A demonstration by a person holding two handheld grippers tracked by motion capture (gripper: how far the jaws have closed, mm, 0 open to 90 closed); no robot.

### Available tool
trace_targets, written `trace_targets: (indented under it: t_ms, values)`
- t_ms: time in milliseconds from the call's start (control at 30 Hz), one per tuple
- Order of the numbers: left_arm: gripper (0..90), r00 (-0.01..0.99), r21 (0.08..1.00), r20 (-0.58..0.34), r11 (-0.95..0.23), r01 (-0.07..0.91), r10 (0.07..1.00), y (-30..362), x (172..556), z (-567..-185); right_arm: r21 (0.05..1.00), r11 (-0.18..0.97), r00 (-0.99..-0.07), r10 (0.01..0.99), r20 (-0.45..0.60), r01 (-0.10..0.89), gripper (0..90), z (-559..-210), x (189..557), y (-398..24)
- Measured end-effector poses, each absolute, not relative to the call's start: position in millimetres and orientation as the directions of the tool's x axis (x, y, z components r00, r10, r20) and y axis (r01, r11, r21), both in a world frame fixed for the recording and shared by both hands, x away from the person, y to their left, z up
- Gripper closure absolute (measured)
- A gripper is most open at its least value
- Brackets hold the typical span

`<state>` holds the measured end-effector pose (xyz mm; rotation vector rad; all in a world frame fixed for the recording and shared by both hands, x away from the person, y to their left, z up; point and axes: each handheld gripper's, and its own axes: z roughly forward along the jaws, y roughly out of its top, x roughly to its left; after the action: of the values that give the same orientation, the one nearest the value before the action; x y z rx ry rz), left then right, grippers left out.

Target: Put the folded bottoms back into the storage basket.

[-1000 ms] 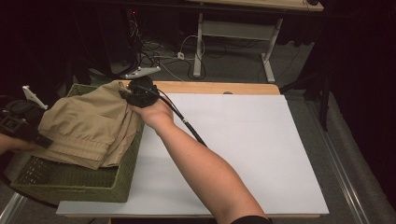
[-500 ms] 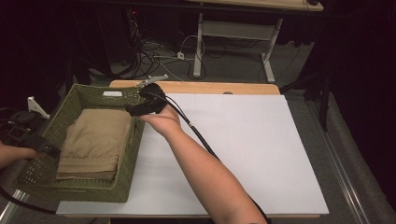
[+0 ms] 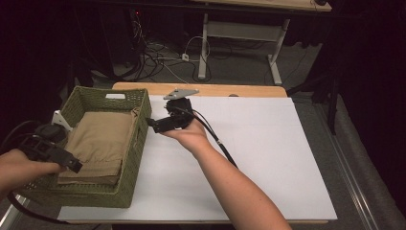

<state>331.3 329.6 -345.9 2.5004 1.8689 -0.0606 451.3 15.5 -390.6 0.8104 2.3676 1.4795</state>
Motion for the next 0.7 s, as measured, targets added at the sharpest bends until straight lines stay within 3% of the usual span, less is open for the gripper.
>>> trace_targets:
  t_ms: [700]
  values:
    - [0.0, 0.437, -0.01, -0.031, -0.437, 0.899, 0.899, 226, 337, -342, 0.905, 0.286, -0.72, 0.694, 0.032, 0.316, 0.2, -441, 399, -144]
